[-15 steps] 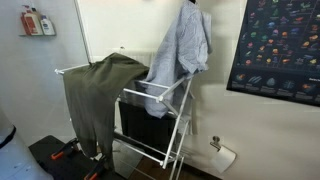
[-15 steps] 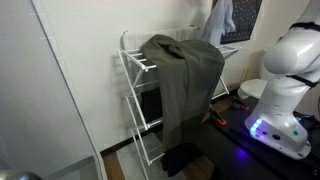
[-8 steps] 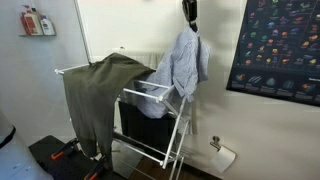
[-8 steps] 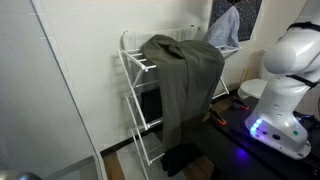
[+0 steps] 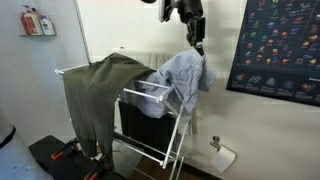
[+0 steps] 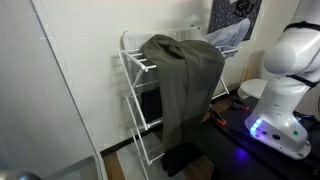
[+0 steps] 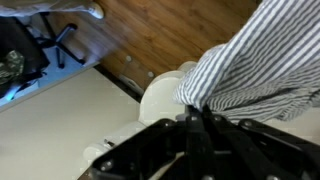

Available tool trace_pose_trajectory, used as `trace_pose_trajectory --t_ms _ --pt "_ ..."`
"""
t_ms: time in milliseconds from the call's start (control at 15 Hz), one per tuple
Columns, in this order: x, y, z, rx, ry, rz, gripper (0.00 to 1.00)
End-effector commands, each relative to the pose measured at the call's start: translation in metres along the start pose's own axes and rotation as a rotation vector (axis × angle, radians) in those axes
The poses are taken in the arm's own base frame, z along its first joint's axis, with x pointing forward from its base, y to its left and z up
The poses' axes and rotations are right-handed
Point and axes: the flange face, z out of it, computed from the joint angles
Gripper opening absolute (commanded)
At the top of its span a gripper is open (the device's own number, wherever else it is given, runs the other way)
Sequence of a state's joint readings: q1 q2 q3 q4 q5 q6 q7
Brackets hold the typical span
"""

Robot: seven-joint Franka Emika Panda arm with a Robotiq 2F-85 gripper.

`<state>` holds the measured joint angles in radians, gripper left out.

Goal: Move the trousers to the left, remove the striped shirt from underneath the trousers and pull it to the right

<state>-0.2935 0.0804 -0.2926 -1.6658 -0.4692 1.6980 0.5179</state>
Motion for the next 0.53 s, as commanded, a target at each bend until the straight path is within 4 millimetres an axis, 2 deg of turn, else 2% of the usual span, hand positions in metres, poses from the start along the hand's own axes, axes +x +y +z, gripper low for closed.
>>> trace_pose_trajectory --t_ms 0,67,133,200,467 --pt "0.006 0.006 0.022 -0.206 0.01 -0.012 0.04" --pt "0.009 0.006 0.026 -0.267 0.021 -0.02 0.29" --pt "0.011 0.006 0.027 -0.287 0.04 -0.016 0.3" --pt "0.014 0.005 0.027 -0.285 0.059 -0.007 0.35" --pt "0.013 -0.001 0.0 -0.113 0.146 0.071 0.66"
